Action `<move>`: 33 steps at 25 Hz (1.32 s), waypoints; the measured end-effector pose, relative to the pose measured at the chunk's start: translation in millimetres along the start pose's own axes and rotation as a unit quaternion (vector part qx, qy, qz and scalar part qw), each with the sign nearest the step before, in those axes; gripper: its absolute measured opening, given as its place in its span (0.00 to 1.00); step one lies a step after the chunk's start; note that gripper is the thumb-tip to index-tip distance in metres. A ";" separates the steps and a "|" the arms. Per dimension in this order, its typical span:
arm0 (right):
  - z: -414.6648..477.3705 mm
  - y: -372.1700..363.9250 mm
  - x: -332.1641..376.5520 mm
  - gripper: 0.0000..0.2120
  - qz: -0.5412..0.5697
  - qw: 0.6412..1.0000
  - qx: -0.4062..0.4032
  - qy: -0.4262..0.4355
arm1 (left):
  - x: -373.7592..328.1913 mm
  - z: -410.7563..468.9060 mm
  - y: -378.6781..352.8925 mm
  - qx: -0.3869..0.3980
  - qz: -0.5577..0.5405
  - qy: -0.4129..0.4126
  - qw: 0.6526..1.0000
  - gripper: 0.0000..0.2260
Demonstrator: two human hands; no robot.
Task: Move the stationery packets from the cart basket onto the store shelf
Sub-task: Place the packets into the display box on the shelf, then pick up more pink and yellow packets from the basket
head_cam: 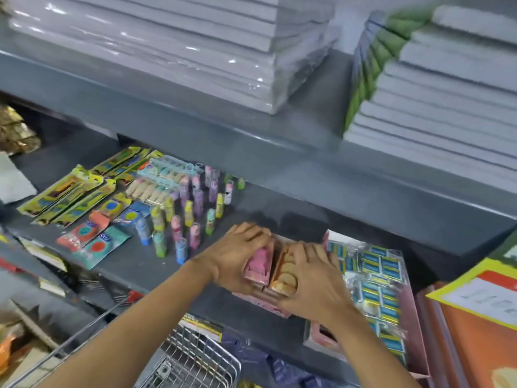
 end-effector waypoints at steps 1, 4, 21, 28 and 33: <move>1.7 -2.8 -1.2 0.40 -0.011 1.000 0.001 0.004 | -1.7 3.4 -2.5 0.003 0.004 -0.003 1.000 0.41; 5.5 -6.3 -1.2 0.43 -0.027 0.999 0.015 0.017 | -8.3 9.3 -6.8 0.019 0.041 -0.015 0.999 0.40; -4.2 15.9 49.3 0.25 0.182 0.961 -0.144 0.152 | -21.6 -109.0 25.4 -0.160 -0.097 0.160 0.969 0.28; -18.8 -45.4 212.9 0.20 0.347 0.905 -0.066 0.239 | -24.4 -337.4 -21.1 -0.386 -0.253 0.502 0.731 0.19; -63.6 -151.5 325.8 0.19 0.342 0.892 0.183 0.234 | -30.9 -492.1 -132.9 -0.486 -0.342 0.761 0.262 0.12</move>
Point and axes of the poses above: each hand's wrist, its own z-axis towards the middle knuckle, its own y-axis out of the back of the hand, x = y × z, the point moved 4 cm from there along z, towards the middle knuckle, and after that the axes turned 1 degree about -y, right-handed, at the moved point
